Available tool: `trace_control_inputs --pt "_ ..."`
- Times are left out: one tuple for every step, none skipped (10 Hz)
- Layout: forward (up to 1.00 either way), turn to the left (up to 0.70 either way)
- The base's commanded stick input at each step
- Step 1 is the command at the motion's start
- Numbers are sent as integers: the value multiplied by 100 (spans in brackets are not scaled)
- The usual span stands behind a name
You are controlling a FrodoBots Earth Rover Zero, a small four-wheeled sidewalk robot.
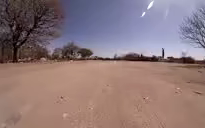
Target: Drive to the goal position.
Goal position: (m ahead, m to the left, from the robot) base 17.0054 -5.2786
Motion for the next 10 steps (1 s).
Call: trace_control_inputs --pt "100 0" --pt "100 0" --pt "100 0" --pt "100 0" --pt "100 0" --pt "100 0" --pt "100 0" --pt "100 0" --pt "100 0" --pt "100 0"
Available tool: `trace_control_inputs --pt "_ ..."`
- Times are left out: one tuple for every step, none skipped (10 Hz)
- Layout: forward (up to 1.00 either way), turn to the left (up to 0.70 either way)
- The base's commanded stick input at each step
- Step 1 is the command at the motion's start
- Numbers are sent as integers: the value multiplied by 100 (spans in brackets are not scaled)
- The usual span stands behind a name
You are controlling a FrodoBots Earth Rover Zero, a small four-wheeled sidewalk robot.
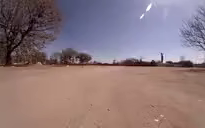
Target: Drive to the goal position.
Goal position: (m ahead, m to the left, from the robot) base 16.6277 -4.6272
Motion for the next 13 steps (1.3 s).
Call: trace_control_inputs --pt "100 0" --pt "100 0" --pt "100 0" --pt "100 0" --pt "100 0" --pt "100 0" --pt "100 0" --pt "100 0" --pt "100 0" --pt "100 0" --pt "100 0" --pt "100 0" --pt "100 0"
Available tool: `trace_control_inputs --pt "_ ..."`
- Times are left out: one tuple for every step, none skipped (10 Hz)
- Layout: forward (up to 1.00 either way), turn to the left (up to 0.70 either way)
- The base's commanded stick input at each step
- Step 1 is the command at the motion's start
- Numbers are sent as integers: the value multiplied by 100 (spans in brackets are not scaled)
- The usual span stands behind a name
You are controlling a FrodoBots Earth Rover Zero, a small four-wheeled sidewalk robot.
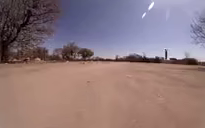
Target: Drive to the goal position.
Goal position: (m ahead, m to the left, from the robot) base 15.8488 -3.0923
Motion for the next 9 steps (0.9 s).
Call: trace_control_inputs --pt "100 0" --pt "100 0" --pt "100 0" --pt "100 0" --pt "100 0" --pt "100 0" --pt "100 0" --pt "100 0" --pt "100 0"
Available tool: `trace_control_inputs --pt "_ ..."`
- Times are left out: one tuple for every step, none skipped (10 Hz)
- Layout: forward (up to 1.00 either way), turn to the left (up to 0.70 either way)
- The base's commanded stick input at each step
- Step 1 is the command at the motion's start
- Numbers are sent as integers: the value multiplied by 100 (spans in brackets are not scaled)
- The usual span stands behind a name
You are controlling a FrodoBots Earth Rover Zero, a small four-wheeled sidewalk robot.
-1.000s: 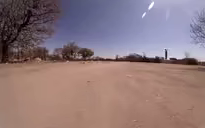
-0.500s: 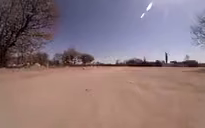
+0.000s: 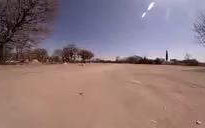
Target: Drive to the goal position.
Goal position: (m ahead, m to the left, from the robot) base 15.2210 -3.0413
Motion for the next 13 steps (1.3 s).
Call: trace_control_inputs --pt "100 0" --pt "100 0" --pt "100 0" --pt "100 0" --pt "100 0" --pt "100 0" --pt "100 0" --pt "100 0" --pt "100 0" --pt "100 0" --pt "100 0" --pt "100 0" --pt "100 0"
